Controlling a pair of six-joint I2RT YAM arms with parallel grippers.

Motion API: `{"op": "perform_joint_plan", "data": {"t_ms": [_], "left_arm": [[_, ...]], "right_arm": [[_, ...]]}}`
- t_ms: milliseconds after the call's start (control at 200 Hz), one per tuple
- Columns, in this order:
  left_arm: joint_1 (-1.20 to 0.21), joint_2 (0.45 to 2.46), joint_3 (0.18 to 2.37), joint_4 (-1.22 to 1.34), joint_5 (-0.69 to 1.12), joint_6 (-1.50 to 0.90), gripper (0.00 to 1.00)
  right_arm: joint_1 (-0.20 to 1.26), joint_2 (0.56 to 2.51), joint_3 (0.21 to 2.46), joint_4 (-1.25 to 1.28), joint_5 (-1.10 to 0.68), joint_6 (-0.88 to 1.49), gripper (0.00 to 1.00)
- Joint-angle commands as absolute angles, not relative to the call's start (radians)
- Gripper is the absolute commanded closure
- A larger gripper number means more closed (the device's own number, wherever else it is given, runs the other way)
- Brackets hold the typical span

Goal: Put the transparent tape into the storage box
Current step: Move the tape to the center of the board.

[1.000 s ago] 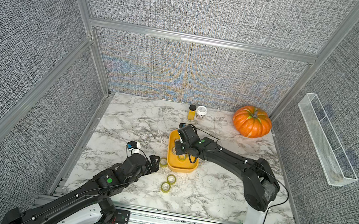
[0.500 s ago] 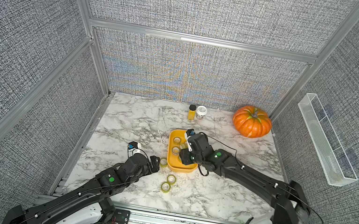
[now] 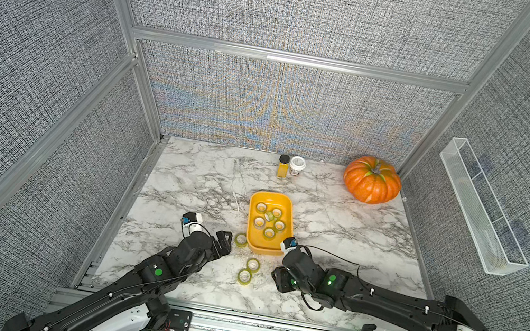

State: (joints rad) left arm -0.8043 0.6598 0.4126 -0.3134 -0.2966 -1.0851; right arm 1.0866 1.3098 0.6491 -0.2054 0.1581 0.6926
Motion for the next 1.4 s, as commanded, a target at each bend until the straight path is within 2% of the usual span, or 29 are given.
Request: {"op": "perform_joint_plan", "data": {"t_ms": [0, 225, 556, 771, 981, 1166, 1397], "left_arm": [[-0.804, 0.674, 0.414, -0.295, -0.300, -1.092, 0.00], [-0.804, 0.717, 0.441, -0.296, -0.285, -1.080, 0.00], [-0.804, 0.721, 0.443, -0.297, -0.275, -1.074, 0.00], [-0.804, 0.693, 0.436, -0.308, -0.285, -1.075, 0.00], [-0.804, 0.701, 0.437, -0.304, -0.282, -1.074, 0.00], [-0.804, 0.720, 0.437, -0.286, -0.280, -1.072, 0.00], [-0.804, 0.738, 0.434, -0.270, -0.269, -1.077, 0.00]], "right_arm": [[1.104, 1.354, 0.661, -0.117, 0.205, 0.769, 0.47], [1.116, 1.475, 0.748, -0.100, 0.245, 0.771, 0.42], [1.120, 1.633, 0.864, -0.150, 0.282, 0.762, 0.41], [1.120, 1.604, 0.809, -0.187, 0.311, 0.776, 0.41], [1.114, 1.500, 0.697, -0.233, 0.338, 0.801, 0.41], [1.114, 1.382, 0.634, -0.110, 0.235, 0.770, 0.41], [1.114, 1.522, 0.745, -0.076, 0.216, 0.763, 0.41]]}}
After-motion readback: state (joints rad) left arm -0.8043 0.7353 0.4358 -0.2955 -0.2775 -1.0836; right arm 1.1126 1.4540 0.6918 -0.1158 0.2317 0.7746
